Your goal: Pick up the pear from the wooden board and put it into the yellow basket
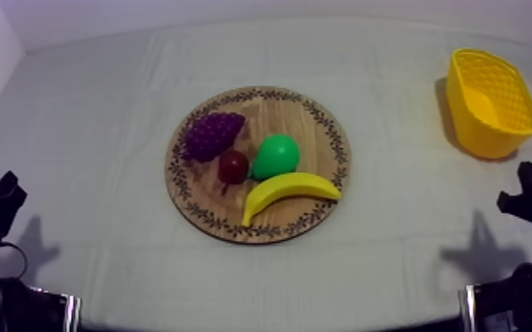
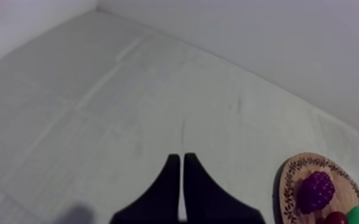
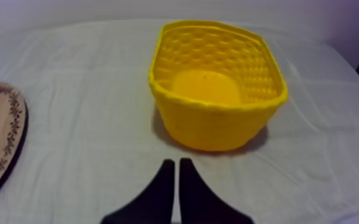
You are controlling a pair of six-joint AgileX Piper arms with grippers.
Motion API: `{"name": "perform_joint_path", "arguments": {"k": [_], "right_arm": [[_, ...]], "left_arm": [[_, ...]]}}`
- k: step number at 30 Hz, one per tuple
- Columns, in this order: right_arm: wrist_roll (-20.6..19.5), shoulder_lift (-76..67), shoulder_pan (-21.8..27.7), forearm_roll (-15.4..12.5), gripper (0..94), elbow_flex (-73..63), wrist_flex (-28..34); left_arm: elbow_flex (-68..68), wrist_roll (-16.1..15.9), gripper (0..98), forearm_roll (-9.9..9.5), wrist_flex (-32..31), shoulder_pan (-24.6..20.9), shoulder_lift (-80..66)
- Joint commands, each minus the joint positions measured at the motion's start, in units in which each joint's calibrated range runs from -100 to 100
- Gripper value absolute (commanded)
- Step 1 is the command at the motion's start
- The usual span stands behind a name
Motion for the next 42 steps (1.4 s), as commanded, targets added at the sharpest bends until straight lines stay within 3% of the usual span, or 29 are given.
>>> {"name": "perform_joint_path", "arguments": {"k": [1, 4, 11, 16, 21, 30, 36, 42], "right_arm": [[-1.7, 1.3, -0.5, 0.8, 0.5, -2.3, -0.2], [-2.8, 6.5, -1.5, 1.2, 0.5, -8.0, -0.8], [-3.4, 24.2, -4.3, -1.2, 0.5, -30.0, 0.4], [-3.0, 36.6, -10.0, -1.2, 0.5, -44.7, 2.1], [-2.7, 47.7, -17.1, -0.8, 0.5, -57.5, 7.9], [4.6, 59.1, -20.9, -10.5, 0.5, -68.9, 16.1], [5.1, 63.6, -22.5, -12.2, 0.5, -71.0, 17.7], [8.9, 67.1, -23.0, -14.2, 0.5, -69.8, 17.2]], "left_arm": [[0.0, 0.0, 0.1, -0.02, 0.0, 0.0, 0.0], [0.0, 0.0, 0.1, -0.02, 0.0, 0.0, 0.0], [0.0, 0.0, 0.1, -0.02, 0.0, 0.0, 0.0], [0.0, 0.0, 0.1, -0.02, 0.0, 0.0, 0.0], [0.0, 0.0, 0.1, -0.02, 0.0, 0.0, 0.0], [0.0, 0.0, 0.1, -0.02, 0.0, 0.0, 0.0], [0.0, 0.0, 0.1, -0.02, 0.0, 0.0, 0.0], [0.0, 0.0, 0.1, -0.02, 0.0, 0.0, 0.0]]}}
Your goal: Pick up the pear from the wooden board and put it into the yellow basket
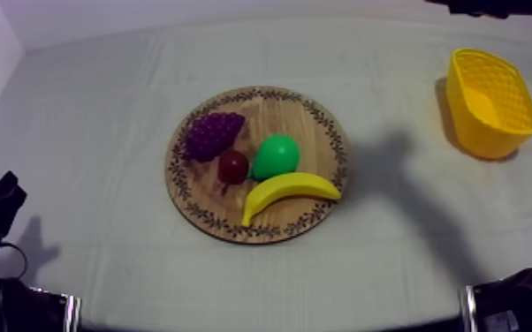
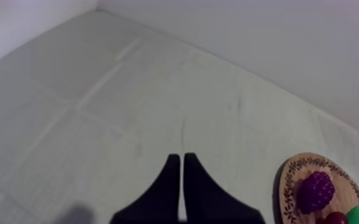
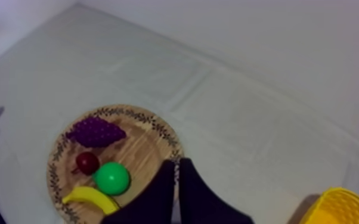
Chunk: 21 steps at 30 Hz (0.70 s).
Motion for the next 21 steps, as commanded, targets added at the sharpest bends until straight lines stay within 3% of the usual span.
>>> {"name": "perform_joint_path", "arguments": {"k": [1, 6, 10, 17, 21], "right_arm": [[2.2, 1.4, -0.1, -0.7, 0.5, 0.3, -0.6], [6.5, 4.4, -0.6, -2.3, 0.5, 1.3, -1.5], [11.6, 7.3, -0.6, -5.2, 0.5, 1.8, -2.0], [27.4, 12.7, -1.0, -9.9, 0.6, 1.1, -1.8], [33.8, 14.7, -1.8, -11.3, 1.1, 0.0, 0.2]], "left_arm": [[0.0, 0.0, 0.1, -0.02, 0.0, 0.0, 0.0], [0.0, 0.0, 0.1, -0.02, 0.0, 0.0, 0.0], [0.0, 0.0, 0.1, -0.02, 0.0, 0.0, 0.0], [0.0, 0.0, 0.1, -0.02, 0.0, 0.0, 0.0], [0.0, 0.0, 0.1, -0.02, 0.0, 0.0, 0.0]]}}
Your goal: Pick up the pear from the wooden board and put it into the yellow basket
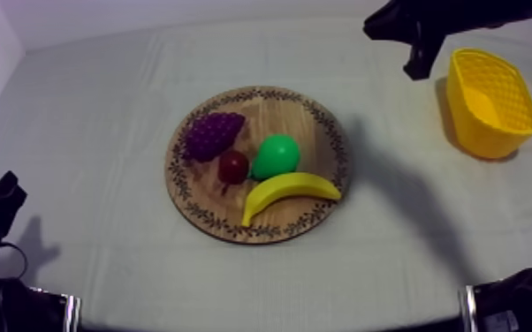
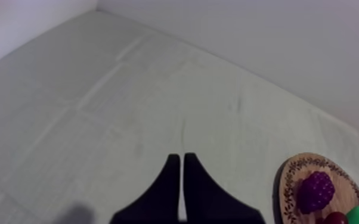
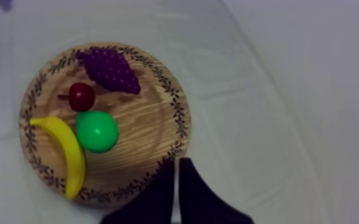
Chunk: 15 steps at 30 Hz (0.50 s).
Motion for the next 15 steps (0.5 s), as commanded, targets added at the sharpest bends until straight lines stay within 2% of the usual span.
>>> {"name": "perform_joint_path", "arguments": {"k": [1, 7, 15], "right_arm": [[10.2, 0.5, -0.3, -1.0, 1.6, -0.3, 2.3], [16.6, 1.2, -1.3, -2.9, 4.3, 0.5, 8.2], [19.9, 2.6, -3.2, -3.7, 8.9, 2.6, 13.2]], "left_arm": [[0.0, 0.0, 0.1, -0.02, 0.0, 0.0, 0.0], [0.0, 0.0, 0.1, -0.02, 0.0, 0.0, 0.0], [0.0, 0.0, 0.1, -0.02, 0.0, 0.0, 0.0]]}}
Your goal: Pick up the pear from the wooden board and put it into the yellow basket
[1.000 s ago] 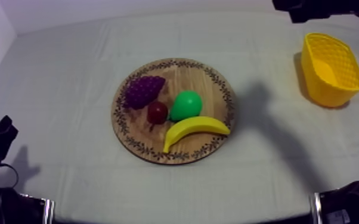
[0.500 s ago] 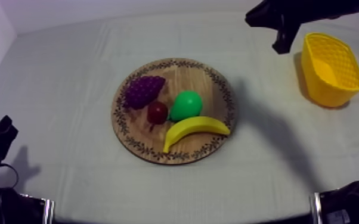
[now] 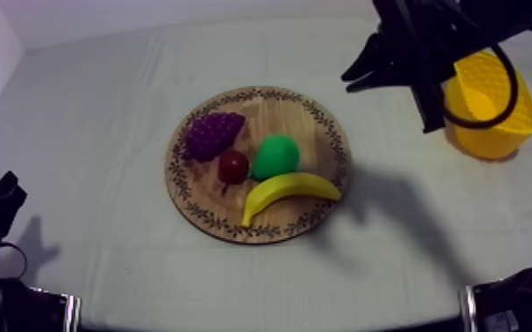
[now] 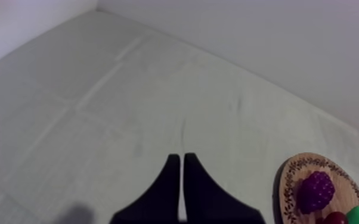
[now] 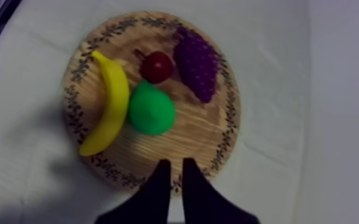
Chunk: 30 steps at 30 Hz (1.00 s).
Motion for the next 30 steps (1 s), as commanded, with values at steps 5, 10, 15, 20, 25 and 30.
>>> {"name": "perform_joint_path", "arguments": {"k": [5, 10, 15, 20, 25, 30], "right_arm": [[1.2, 1.3, -1.2, -0.2, 7.3, 0.3, 0.7], [1.0, 2.9, -2.4, 1.4, 18.5, 0.3, -0.3], [0.9, 5.1, -3.2, 2.7, 31.2, 0.5, -1.7], [-0.1, 7.6, -3.8, 3.8, 40.9, 0.1, -4.0], [0.0, 10.4, -4.2, 4.3, 44.3, -0.7, -5.7], [0.6, 13.4, -4.6, 4.5, 47.4, -1.3, -6.9]], "left_arm": [[0.0, 0.0, 0.1, -0.02, 0.0, 0.0, 0.0], [0.0, 0.0, 0.1, -0.02, 0.0, 0.0, 0.0], [0.0, 0.0, 0.1, -0.02, 0.0, 0.0, 0.0], [0.0, 0.0, 0.1, -0.02, 0.0, 0.0, 0.0], [0.0, 0.0, 0.1, -0.02, 0.0, 0.0, 0.0], [0.0, 0.0, 0.1, -0.02, 0.0, 0.0, 0.0]]}}
